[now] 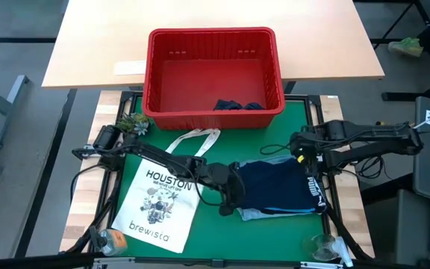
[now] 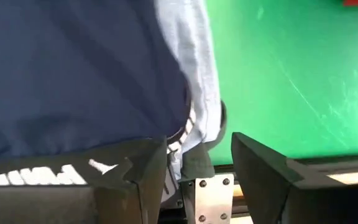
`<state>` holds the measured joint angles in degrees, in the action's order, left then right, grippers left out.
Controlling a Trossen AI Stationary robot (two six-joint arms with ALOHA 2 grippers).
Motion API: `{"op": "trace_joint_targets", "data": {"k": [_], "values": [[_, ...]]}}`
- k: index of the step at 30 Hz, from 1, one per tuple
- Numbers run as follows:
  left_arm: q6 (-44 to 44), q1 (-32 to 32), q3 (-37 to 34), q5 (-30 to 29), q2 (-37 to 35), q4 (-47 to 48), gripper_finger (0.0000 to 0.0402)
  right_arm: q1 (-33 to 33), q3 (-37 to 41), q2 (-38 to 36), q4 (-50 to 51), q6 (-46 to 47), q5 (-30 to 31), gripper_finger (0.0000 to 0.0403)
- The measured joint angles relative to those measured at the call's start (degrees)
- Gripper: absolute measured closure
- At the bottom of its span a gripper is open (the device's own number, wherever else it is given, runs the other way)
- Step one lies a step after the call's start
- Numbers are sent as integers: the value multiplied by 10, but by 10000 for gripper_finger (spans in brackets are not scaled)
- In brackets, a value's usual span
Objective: Fold Laundry from Bin
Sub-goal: Stack the dark blue boxer on top of the blue short, then adjust stacked cloths to the center of the table
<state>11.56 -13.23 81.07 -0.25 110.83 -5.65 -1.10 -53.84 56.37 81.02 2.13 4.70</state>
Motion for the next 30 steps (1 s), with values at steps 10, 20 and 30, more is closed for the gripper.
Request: {"op": "trace_joint_targets", "data": {"k": [10,20,30], "values": [[-1,-44,0,2,12,-8,247,0,-2,3,-26,-58,-22,222],[-15,-98,-1,-53,77,-46,247,0,-2,5,-47,-59,-21,222],[-131,-97,-1,-117,127,-53,247,0,-2,5,-46,-58,-23,222]]}}
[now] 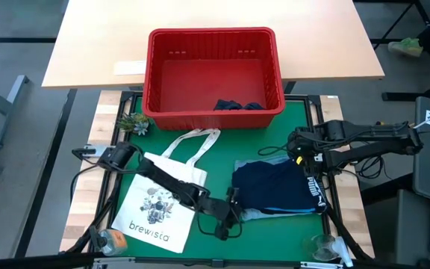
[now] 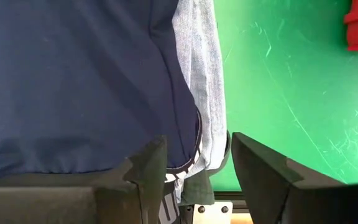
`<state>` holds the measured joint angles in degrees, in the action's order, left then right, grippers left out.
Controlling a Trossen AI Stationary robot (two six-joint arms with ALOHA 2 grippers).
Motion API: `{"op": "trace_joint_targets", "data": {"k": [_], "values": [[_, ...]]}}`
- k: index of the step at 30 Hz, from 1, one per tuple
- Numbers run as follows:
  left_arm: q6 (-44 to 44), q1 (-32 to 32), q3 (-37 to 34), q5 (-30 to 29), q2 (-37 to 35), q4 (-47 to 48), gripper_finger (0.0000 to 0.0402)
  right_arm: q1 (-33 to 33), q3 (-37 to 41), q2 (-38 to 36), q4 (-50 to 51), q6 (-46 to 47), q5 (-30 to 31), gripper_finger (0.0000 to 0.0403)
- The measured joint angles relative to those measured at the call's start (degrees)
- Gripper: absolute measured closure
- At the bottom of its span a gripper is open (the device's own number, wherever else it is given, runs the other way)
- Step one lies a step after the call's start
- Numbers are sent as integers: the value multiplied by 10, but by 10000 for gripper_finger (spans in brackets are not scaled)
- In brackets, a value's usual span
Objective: Fold Laundry from Bin
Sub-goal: Adjust stacked cloths to the center of the table
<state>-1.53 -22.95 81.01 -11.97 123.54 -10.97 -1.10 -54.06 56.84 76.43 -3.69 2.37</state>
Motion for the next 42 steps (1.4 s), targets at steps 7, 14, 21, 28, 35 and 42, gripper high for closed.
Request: {"op": "trace_joint_targets", "data": {"k": [7,14,21,28,35,42], "values": [[-34,21,0,-29,9,5,247,0,0,0,0,2,0,222],[-98,49,1,34,9,105,249,0,0,0,0,4,0,222],[-97,66,1,43,7,129,325,0,0,0,0,4,0,222],[-31,85,1,46,2,147,390,0,0,0,2,4,-11,222],[53,87,1,46,-26,244,397,-1,0,-18,25,11,-64,222],[118,67,2,51,-43,345,397,-26,1,-77,48,118,-104,222]]}}
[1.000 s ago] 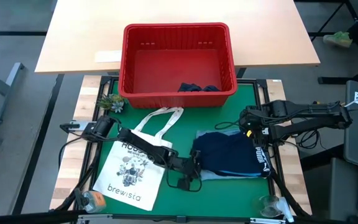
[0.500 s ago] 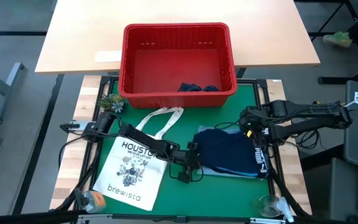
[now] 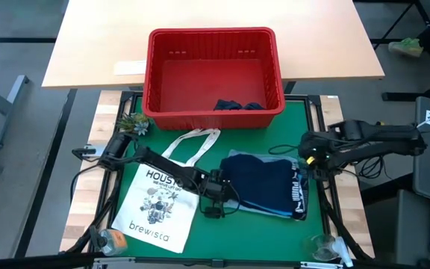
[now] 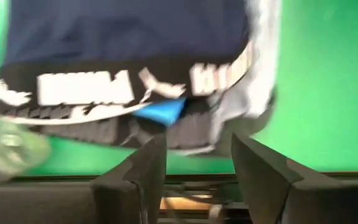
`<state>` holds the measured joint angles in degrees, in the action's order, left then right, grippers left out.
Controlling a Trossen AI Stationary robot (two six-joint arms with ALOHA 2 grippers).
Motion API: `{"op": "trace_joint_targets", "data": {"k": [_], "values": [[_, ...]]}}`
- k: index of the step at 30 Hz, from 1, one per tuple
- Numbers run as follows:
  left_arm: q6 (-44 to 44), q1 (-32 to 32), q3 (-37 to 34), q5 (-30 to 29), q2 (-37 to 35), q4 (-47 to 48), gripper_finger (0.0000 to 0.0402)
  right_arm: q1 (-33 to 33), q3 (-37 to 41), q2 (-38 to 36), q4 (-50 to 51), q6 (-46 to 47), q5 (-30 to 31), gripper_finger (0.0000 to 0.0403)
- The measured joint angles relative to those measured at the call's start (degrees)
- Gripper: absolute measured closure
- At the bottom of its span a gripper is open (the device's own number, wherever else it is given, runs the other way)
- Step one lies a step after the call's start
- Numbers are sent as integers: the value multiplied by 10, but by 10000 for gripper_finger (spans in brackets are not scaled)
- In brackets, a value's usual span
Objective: Fold Laundry from Bin
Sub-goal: Adjust stacked cloths to the center of the table
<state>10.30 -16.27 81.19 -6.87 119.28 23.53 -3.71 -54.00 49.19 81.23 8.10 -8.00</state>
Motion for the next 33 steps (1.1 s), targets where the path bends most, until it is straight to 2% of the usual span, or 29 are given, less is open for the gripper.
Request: {"op": "trace_joint_targets", "data": {"k": [4,9,17,24,29,33], "values": [[38,-16,0,0,-7,40,397,-48,0,-34,-1,106,-22,222],[95,-42,-1,2,-19,99,397,-126,12,-65,-9,236,-9,222],[190,-91,-1,13,-20,125,397,-231,56,-53,-42,353,11,222],[212,-111,-1,8,-19,118,382,-271,111,-33,-101,369,21,222],[260,-106,-1,4,-19,114,344,-270,115,-32,-110,353,40,222],[300,-93,2,43,-18,107,304,-270,115,-32,-110,351,61,222]]}}
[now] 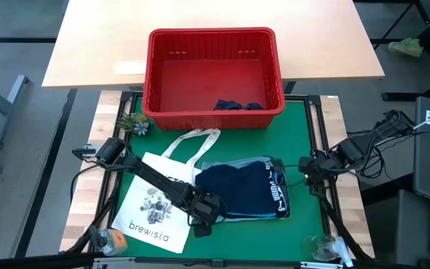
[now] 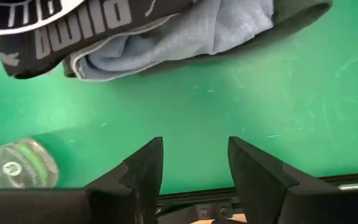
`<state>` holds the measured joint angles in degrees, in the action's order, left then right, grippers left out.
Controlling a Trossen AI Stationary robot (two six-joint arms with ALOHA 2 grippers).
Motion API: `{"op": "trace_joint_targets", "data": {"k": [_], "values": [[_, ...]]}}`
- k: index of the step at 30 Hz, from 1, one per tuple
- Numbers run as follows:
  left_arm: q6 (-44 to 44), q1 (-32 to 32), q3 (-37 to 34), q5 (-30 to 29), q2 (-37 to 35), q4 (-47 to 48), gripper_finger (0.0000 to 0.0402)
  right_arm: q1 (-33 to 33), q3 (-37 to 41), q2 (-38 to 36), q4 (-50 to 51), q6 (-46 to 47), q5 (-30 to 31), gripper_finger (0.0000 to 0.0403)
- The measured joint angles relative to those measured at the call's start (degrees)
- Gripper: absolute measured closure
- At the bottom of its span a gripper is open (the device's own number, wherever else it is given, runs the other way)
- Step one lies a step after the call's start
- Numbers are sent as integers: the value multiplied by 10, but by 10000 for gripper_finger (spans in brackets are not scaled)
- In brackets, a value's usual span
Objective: Fold Laundry from Bin
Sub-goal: Adjust stacked cloths to the center of the table
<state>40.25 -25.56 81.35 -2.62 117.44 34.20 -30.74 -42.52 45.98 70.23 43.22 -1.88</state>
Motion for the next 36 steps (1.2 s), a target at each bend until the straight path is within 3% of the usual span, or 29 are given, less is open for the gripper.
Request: {"op": "trace_joint_targets", "data": {"k": [4,13,23,32,36], "values": [[0,14,31,47,4,4,281,0,0,-4,2,0,17,222],[-36,8,128,29,-1,45,291,0,0,-4,2,-31,29,222],[16,-11,133,96,-7,61,296,0,0,-18,-2,-32,27,222],[-50,14,135,88,-88,70,305,0,0,-15,-126,-73,13,222],[-92,48,135,56,-118,67,307,0,0,-6,-194,-95,13,222]]}}
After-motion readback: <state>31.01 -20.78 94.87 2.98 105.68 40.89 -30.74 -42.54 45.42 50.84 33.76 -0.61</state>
